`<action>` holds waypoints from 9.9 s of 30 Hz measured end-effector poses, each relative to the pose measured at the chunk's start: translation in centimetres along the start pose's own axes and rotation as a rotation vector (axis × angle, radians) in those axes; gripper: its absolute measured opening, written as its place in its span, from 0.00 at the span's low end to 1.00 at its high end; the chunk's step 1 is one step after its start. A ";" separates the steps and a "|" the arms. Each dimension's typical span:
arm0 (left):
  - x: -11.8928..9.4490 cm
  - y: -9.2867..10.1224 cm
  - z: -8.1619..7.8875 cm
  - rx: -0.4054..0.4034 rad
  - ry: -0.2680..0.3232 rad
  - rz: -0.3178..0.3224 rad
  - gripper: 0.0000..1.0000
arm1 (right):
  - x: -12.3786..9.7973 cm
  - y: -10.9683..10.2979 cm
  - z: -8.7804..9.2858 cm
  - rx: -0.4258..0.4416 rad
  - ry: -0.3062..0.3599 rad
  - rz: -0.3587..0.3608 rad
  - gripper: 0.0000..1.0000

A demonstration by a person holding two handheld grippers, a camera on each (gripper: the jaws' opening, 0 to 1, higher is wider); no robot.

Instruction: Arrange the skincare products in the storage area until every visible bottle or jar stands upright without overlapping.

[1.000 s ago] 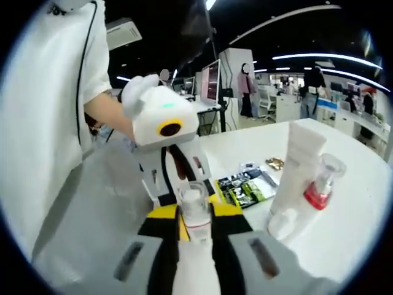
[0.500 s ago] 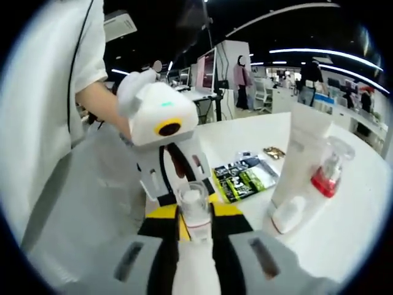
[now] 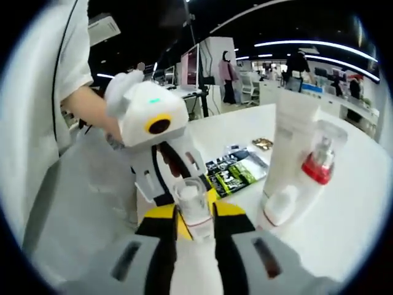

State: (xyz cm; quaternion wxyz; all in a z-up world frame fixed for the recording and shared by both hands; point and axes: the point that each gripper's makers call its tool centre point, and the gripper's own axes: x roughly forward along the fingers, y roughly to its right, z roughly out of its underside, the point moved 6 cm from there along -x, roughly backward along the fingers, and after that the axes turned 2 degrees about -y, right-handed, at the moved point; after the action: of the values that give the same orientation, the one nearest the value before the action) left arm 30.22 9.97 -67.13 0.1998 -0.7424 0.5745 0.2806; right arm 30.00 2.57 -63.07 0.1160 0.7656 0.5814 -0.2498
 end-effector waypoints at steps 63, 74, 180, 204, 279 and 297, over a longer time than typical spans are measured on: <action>1.8 -6.6 -2.0 0.010 0.008 -0.006 0.19 | -3.7 -0.1 4.1 0.223 0.002 0.190 0.54; 2.1 -6.6 -1.8 0.002 0.002 -0.007 0.22 | -4.0 -0.3 4.4 0.233 -0.002 0.200 0.54; -14.5 4.8 6.1 -0.498 0.011 -0.451 0.97 | -8.3 -7.5 1.8 0.219 0.141 0.417 0.99; -12.9 3.7 5.7 -0.537 -0.050 -0.450 0.97 | -8.2 -7.3 2.2 0.234 0.143 0.382 0.99; -3.4 -11.5 6.0 -0.847 -0.262 -0.742 0.79 | -8.8 -5.7 3.5 0.375 0.130 0.438 0.96; -4.2 -11.3 6.5 -0.842 -0.171 -0.767 0.41 | -8.7 -5.7 3.5 0.365 0.119 0.437 0.95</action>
State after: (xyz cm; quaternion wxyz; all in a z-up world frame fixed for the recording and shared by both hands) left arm 39.17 20.05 -69.61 0.0200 -0.8880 0.0848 0.4516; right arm 22.01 -4.62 -60.91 -0.0068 0.8943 0.3538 -0.2738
